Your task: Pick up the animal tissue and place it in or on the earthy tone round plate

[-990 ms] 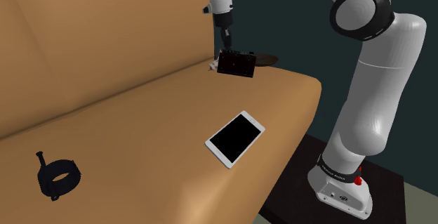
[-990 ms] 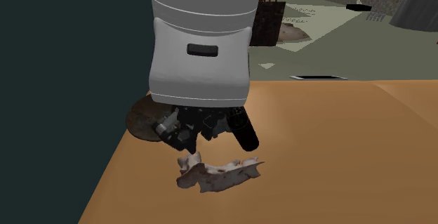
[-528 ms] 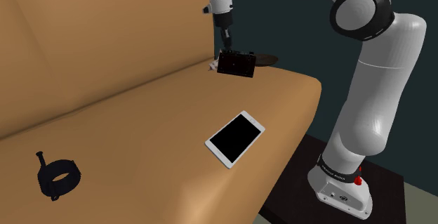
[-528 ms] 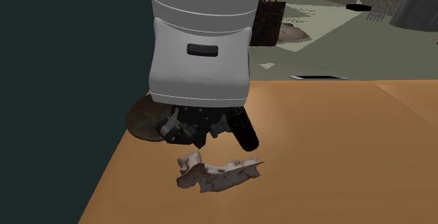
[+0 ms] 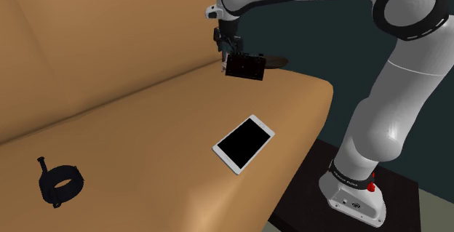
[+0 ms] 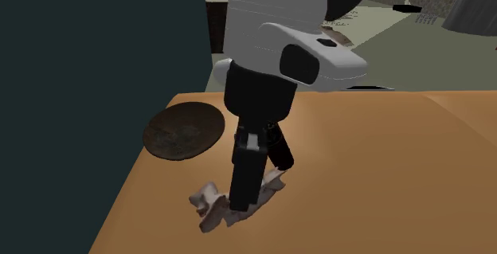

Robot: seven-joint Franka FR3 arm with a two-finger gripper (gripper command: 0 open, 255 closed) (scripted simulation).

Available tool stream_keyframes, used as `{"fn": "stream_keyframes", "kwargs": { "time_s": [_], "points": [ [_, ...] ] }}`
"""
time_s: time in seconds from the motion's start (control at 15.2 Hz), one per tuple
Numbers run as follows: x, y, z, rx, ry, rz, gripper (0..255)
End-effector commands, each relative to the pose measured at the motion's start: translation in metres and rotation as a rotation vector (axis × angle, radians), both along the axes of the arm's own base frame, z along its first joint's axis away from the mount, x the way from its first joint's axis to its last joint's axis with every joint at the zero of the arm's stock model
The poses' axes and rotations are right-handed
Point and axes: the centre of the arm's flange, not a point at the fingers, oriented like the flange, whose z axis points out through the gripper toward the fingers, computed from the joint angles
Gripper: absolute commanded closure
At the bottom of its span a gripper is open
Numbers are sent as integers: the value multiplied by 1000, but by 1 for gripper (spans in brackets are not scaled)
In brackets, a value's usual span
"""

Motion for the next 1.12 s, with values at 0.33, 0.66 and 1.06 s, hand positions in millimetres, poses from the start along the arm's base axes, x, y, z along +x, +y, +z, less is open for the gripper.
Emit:
{"fn": "stream_keyframes", "kwargs": {
  "time_s": [0.33, 0.66, 1.06],
  "points": [
    [4, -5, -43, -9, 27, 36, 0],
    [4, -5, -43, -9, 27, 36, 0],
    [4, -5, -43, -9, 27, 36, 255]
  ]
}}
